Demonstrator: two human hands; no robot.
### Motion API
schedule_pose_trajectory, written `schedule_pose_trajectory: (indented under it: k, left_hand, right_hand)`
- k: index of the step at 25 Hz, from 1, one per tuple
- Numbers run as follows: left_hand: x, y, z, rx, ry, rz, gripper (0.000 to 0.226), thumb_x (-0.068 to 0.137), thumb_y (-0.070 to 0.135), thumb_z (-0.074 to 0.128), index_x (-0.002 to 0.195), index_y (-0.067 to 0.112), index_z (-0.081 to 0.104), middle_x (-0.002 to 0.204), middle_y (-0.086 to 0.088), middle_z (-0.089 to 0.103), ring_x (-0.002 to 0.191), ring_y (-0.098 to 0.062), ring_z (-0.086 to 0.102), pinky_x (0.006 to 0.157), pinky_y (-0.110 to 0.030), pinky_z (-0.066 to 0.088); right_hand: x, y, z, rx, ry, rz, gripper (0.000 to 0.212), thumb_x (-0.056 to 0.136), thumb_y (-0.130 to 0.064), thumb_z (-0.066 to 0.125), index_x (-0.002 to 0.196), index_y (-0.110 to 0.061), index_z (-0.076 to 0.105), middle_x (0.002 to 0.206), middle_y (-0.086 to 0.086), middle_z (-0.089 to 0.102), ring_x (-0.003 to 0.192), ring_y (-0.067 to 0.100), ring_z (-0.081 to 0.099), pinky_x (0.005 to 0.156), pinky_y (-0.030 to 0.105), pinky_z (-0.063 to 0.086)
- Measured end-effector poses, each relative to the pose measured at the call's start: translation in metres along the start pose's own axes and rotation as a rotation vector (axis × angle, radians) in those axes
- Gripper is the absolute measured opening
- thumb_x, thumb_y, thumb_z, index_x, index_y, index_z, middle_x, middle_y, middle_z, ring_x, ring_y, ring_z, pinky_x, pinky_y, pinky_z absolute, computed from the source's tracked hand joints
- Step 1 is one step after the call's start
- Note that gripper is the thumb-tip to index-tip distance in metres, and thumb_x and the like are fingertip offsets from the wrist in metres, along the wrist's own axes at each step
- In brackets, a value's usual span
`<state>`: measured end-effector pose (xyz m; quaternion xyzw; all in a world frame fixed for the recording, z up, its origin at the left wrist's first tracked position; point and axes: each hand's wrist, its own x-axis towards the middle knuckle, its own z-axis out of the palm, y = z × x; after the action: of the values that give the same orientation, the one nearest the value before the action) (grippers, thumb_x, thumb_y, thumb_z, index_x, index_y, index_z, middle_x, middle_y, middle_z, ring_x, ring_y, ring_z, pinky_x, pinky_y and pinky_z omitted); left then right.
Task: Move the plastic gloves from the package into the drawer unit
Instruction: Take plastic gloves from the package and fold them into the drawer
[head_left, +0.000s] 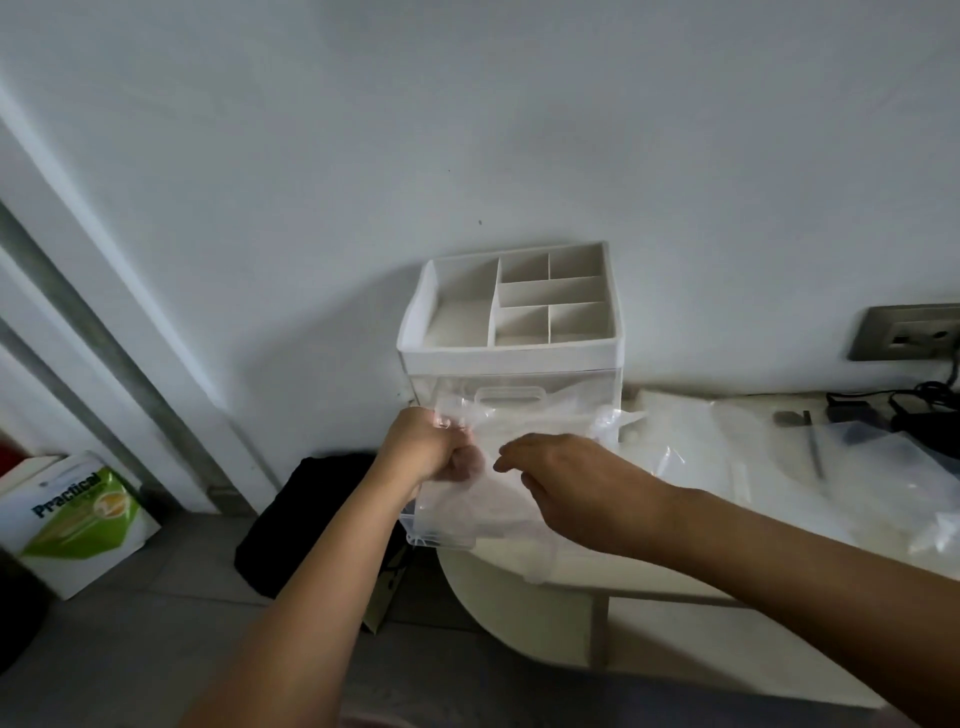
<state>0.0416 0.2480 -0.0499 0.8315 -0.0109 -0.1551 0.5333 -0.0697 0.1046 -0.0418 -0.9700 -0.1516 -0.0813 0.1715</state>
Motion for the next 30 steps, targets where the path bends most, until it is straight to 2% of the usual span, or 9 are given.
schedule_pose_trajectory:
  k: [4, 8, 11, 14, 17, 21, 24, 27, 30]
  left_hand:
    - [-0.002, -0.005, 0.003, 0.381, 0.142, 0.163, 0.009, 0.085, 0.01, 0.065, 0.077, 0.007, 0.068, 0.083, -0.011, 0.07, 0.078, -0.026, 0.067, 0.072, -0.03, 0.054]
    - [-0.009, -0.002, 0.003, 0.535, 0.174, 0.199, 0.006, 0.086, 0.008, 0.063, 0.089, 0.002, 0.064, 0.08, -0.009, 0.067, 0.06, -0.016, 0.063, 0.048, -0.015, 0.047]
    - [-0.012, 0.003, 0.001, 0.739, 0.27, 0.279, 0.019, 0.087, 0.011, 0.065, 0.103, 0.002, 0.062, 0.1, -0.013, 0.068, 0.092, -0.026, 0.066, 0.077, -0.03, 0.051]
    - [-0.024, 0.013, -0.001, 0.815, 0.409, 0.428, 0.016, 0.089, 0.014, 0.063, 0.104, 0.008, 0.062, 0.101, -0.006, 0.069, 0.095, -0.023, 0.064, 0.081, -0.033, 0.051]
    - [-0.034, 0.016, 0.012, 0.717, 0.151, 0.459, 0.014, 0.088, 0.02, 0.066, 0.098, 0.01, 0.068, 0.096, -0.004, 0.071, 0.087, -0.016, 0.066, 0.084, -0.029, 0.052]
    - [-0.02, 0.0, 0.033, 0.973, -0.296, 0.163, 0.07, 0.087, 0.038, 0.066, 0.144, 0.013, 0.034, 0.149, -0.009, 0.036, 0.135, -0.026, 0.037, 0.109, -0.034, 0.034]
    - [-0.006, -0.007, 0.033, 0.987, -0.347, 0.087, 0.095, 0.086, 0.042, 0.065, 0.153, 0.018, 0.003, 0.16, -0.009, -0.003, 0.147, -0.03, 0.0, 0.119, -0.042, 0.012]
    - [0.004, -0.01, 0.036, 1.039, -0.331, 0.078, 0.093, 0.089, 0.039, 0.063, 0.153, 0.018, -0.002, 0.16, -0.013, -0.006, 0.147, -0.031, 0.0, 0.119, -0.04, 0.011]
    - [0.008, -0.01, 0.038, 1.081, -0.321, 0.078, 0.094, 0.087, 0.041, 0.064, 0.152, 0.018, 0.0, 0.159, -0.015, -0.002, 0.147, -0.032, 0.006, 0.118, -0.039, 0.015]
  right_hand:
    - [0.014, 0.016, 0.005, 0.006, -0.266, 0.121, 0.043, 0.102, -0.022, 0.035, 0.144, -0.014, 0.036, 0.151, 0.007, 0.034, 0.136, 0.02, 0.035, 0.108, 0.023, 0.022]
    - [0.023, 0.021, 0.017, -0.073, -0.372, 0.164, 0.055, 0.096, -0.035, 0.048, 0.146, -0.016, 0.032, 0.151, 0.008, 0.031, 0.136, 0.023, 0.032, 0.113, 0.033, 0.026]
    - [0.029, 0.028, 0.025, -0.133, -0.368, 0.175, 0.063, 0.09, -0.042, 0.055, 0.144, -0.016, 0.035, 0.148, 0.009, 0.034, 0.134, 0.023, 0.034, 0.111, 0.035, 0.029]
    - [0.031, 0.033, 0.028, -0.173, -0.357, 0.162, 0.069, 0.087, -0.049, 0.057, 0.143, -0.017, 0.035, 0.147, 0.009, 0.035, 0.134, 0.024, 0.033, 0.113, 0.036, 0.026]
    - [0.032, 0.036, 0.032, -0.219, -0.375, 0.156, 0.073, 0.086, -0.053, 0.056, 0.145, -0.021, 0.031, 0.15, 0.008, 0.031, 0.138, 0.028, 0.026, 0.115, 0.043, 0.021]
    - [0.032, 0.038, 0.037, -0.131, -0.432, 0.237, 0.079, 0.086, -0.057, 0.054, 0.15, -0.029, 0.015, 0.159, 0.006, 0.004, 0.145, 0.038, -0.003, 0.11, 0.064, 0.006]
    - [0.034, 0.037, 0.036, -0.057, -0.486, 0.283, 0.083, 0.087, -0.055, 0.054, 0.151, -0.029, 0.008, 0.159, 0.007, -0.005, 0.144, 0.039, -0.011, 0.109, 0.065, 0.006]
    - [0.036, 0.034, 0.028, -0.036, -0.498, 0.286, 0.079, 0.09, -0.044, 0.057, 0.151, -0.023, 0.011, 0.159, 0.009, 0.003, 0.145, 0.036, -0.008, 0.112, 0.058, 0.005]
    - [0.041, 0.033, 0.025, -0.009, -0.45, 0.213, 0.067, 0.09, -0.031, 0.061, 0.145, -0.015, 0.027, 0.15, 0.01, 0.031, 0.143, 0.027, 0.015, 0.115, 0.042, 0.01]
